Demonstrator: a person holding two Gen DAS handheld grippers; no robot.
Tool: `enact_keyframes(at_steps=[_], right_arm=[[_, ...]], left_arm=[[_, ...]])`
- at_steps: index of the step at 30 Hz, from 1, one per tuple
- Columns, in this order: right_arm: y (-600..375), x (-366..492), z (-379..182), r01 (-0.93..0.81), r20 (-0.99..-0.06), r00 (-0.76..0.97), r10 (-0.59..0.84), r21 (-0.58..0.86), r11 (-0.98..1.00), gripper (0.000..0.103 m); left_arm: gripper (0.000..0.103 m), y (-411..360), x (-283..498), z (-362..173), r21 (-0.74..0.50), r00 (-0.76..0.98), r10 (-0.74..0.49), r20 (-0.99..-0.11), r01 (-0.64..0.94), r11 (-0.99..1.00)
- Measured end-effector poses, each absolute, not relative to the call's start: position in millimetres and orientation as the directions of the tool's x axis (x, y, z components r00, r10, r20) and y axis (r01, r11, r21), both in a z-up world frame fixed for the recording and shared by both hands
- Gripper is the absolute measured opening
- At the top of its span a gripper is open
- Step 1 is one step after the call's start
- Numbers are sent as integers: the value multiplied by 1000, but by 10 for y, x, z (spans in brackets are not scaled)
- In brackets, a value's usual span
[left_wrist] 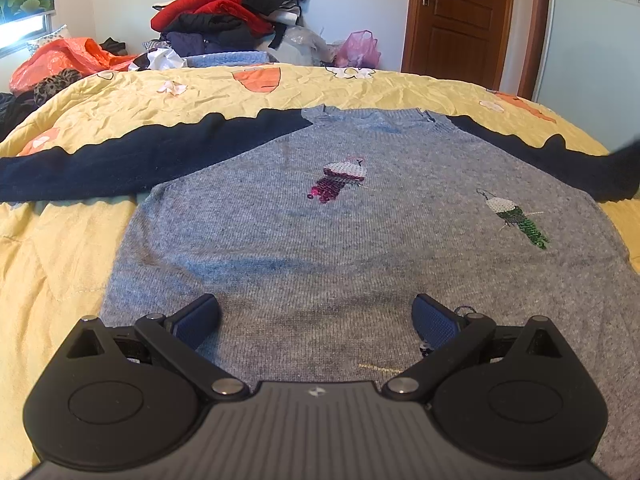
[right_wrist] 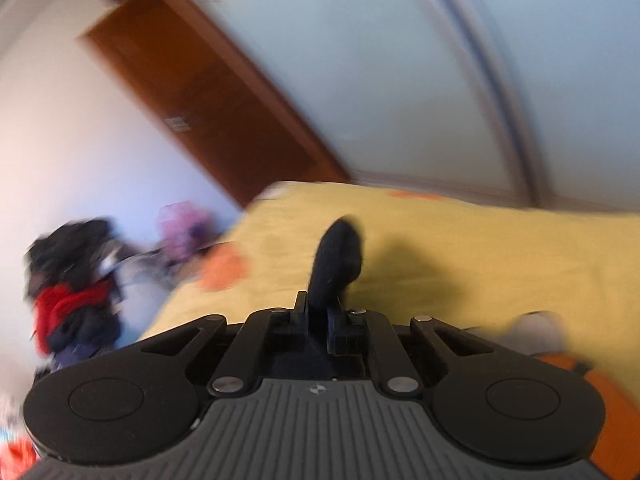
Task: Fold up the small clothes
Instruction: 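Fold the held sleeve across the sweater body with the right tool, release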
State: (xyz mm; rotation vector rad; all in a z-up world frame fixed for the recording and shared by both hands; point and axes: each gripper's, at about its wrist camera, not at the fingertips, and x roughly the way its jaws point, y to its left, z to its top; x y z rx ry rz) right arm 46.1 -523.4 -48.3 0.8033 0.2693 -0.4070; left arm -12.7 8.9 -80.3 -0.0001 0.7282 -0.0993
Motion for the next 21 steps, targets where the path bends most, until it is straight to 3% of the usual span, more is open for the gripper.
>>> enact_keyframes(at_steps=[4, 7, 12, 16, 19, 20, 21], right_arm=[[-4310, 547, -57, 237, -279, 956, -87, 564, 791, 18], [-3510, 647, 77, 61, -255, 963, 83, 511, 858, 18], [-2354, 926, -157, -104, -336, 892, 303, 499, 860, 18], [-1657, 999, -421, -132, -418, 841, 345, 459, 879, 18], [-1381, 993, -525, -113, -486, 810, 329, 422, 900, 36], [-1377, 967, -570, -111, -503, 796, 337, 426, 898, 50], [-1435, 904, -619, -112, -502, 793, 345, 436, 893, 57]], left_arm=[[103, 123, -134, -807, -52, 746, -101, -659, 88, 995], [103, 144, -144, -810, -72, 749, -112, -653, 86, 994], [103, 183, -165, -813, -100, 755, -129, -642, 85, 991], [103, 240, -186, -812, -140, 762, -154, -629, 84, 987], [103, 297, -200, -816, -176, 768, -176, -616, 85, 981], [103, 312, -202, -816, -186, 770, -182, -612, 84, 979], [103, 321, -203, -815, -193, 771, -187, -609, 84, 978]])
